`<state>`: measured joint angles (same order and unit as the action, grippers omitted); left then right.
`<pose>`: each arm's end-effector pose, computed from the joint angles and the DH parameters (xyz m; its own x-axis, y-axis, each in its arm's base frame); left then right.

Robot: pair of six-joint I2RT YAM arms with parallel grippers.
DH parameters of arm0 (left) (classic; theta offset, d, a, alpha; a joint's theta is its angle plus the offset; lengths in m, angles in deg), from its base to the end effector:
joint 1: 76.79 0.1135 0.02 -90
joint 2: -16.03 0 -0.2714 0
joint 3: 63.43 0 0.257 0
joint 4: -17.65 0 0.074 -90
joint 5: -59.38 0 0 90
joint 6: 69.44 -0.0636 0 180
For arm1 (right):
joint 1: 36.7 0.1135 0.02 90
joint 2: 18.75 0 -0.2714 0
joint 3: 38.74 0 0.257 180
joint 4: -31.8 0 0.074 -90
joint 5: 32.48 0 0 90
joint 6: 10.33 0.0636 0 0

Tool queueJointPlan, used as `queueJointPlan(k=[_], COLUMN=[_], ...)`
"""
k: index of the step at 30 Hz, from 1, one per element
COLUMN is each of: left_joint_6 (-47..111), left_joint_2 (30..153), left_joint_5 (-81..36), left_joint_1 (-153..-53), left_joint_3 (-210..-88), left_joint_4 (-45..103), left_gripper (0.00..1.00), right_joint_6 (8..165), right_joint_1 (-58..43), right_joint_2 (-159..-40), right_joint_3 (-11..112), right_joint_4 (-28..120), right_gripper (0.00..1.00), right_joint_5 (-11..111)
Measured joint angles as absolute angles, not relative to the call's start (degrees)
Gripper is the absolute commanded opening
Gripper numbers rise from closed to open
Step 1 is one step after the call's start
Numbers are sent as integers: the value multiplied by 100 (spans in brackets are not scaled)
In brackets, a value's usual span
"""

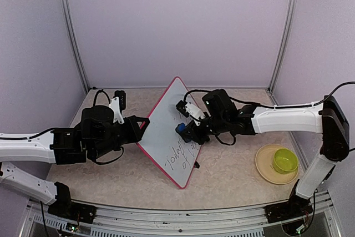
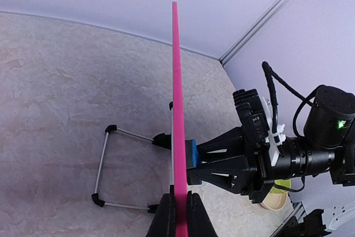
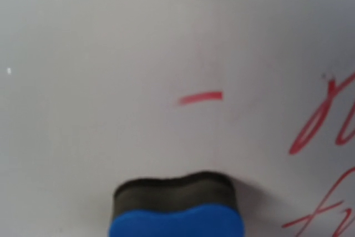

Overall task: Erase the whiteboard
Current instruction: Erase the whiteboard at the center of the board.

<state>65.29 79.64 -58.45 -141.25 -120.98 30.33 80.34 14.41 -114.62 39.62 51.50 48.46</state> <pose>0.1468 -0.2383 0.2876 -0.5258 -0.3431 -0.7783 0.3340 0.7583 -0.5599 0.2445 0.3190 0.2234 -0.3896 -0.4646 -0.7953 -0.8429 0.5278 0.1045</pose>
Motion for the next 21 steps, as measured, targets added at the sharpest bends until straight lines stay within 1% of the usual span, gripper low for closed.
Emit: queueJointPlan(k=[3,8,13,17,21], left_joint_6=[6531,6535,6531,6531,6533], left_joint_2=[7966,7966,7966,7966,7966], left_joint_5=[-5845,-5887,-5869,-5863,-5883], left_joint_1=[-14125,-14125,-14125,-14125,-14125], left_joint_3=[-12098,-12098,-12101,-12101,-12101], left_joint_4=[3031,3042,3039,3037,3066], left_gripper=[0,0,0,0,0], right_joint_6=[8023,7953,7903,7901,7914], right_joint_1=[1421,1367,1325,1319,1295], right_joint_2=[-11528,-11766,-11906,-11915,-11875], right_joint_3=[4166,4865,5423,5444,5121], right_joint_4=[5412,5946,5959,5930,5541], right_gripper=[0,0,0,0,0], right_joint_5=[4815,4789,4784,4771,4747])
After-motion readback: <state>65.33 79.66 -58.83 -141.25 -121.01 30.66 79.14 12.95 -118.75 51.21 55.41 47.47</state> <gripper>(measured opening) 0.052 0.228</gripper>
